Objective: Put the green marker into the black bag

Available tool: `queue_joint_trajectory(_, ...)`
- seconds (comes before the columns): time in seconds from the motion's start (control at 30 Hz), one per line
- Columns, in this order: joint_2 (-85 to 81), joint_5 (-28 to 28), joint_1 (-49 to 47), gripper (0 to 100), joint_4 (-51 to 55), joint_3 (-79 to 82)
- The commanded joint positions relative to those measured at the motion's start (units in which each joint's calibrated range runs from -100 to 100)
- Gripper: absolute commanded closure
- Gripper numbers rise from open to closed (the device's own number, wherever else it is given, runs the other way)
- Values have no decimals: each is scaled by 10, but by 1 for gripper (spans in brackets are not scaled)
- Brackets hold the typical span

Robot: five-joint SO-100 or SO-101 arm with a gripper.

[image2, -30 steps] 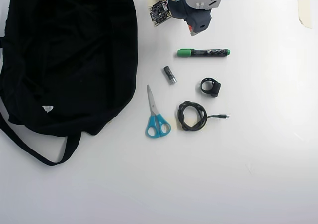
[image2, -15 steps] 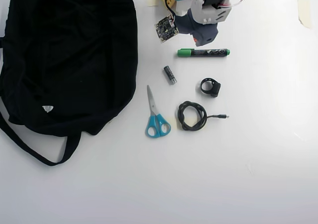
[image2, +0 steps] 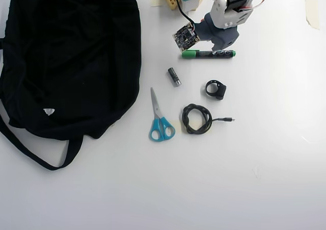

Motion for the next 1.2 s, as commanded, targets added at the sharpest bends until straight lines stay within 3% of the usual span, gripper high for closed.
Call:
queue_joint_trajectory(0.0, 0, -217, -8, 77, -14, 18)
queue_joint_trajectory(0.33, 1, -217, -11, 75, -168, 101)
queue_joint_trajectory(0.67, 88, -224, -11, 75, -188, 83)
queue_joint_trajectory(1.17, 91, -235, -17, 75, -239, 91)
